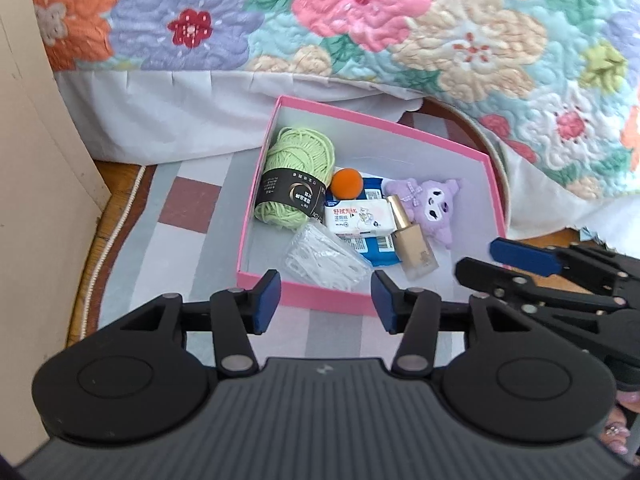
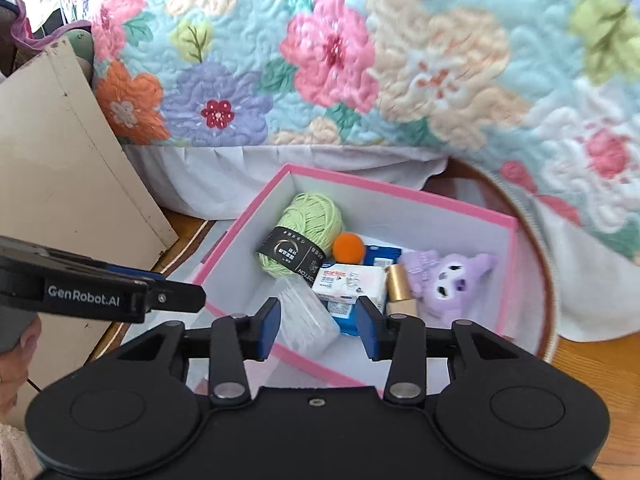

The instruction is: Organize objects

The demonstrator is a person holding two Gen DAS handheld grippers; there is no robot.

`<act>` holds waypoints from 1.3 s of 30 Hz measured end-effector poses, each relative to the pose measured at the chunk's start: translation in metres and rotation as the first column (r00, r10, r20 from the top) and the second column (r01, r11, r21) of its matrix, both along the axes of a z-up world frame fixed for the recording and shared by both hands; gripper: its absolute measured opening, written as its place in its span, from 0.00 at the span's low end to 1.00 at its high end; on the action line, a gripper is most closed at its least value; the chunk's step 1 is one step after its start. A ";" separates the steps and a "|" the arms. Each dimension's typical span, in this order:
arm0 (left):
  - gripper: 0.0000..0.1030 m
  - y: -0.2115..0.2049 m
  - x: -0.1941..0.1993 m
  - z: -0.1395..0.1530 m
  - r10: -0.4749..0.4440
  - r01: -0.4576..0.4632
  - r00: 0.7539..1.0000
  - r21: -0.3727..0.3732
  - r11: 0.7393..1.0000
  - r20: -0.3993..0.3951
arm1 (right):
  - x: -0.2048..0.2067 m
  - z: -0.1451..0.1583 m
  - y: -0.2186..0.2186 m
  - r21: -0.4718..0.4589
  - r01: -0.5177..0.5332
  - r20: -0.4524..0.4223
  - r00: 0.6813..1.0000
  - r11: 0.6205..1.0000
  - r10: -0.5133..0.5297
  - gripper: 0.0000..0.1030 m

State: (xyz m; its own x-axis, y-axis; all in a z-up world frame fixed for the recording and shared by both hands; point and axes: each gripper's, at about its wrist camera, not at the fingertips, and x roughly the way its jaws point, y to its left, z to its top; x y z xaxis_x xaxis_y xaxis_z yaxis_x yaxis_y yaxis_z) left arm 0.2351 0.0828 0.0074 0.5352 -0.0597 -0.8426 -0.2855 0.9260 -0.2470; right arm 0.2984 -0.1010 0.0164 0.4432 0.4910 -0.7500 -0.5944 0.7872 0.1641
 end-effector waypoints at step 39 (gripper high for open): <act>0.82 -0.061 -0.141 0.050 -0.067 0.069 0.998 0.138 0.988 -0.017 | -0.161 0.031 -0.065 -0.063 0.189 0.091 0.979 0.980 -0.182 0.92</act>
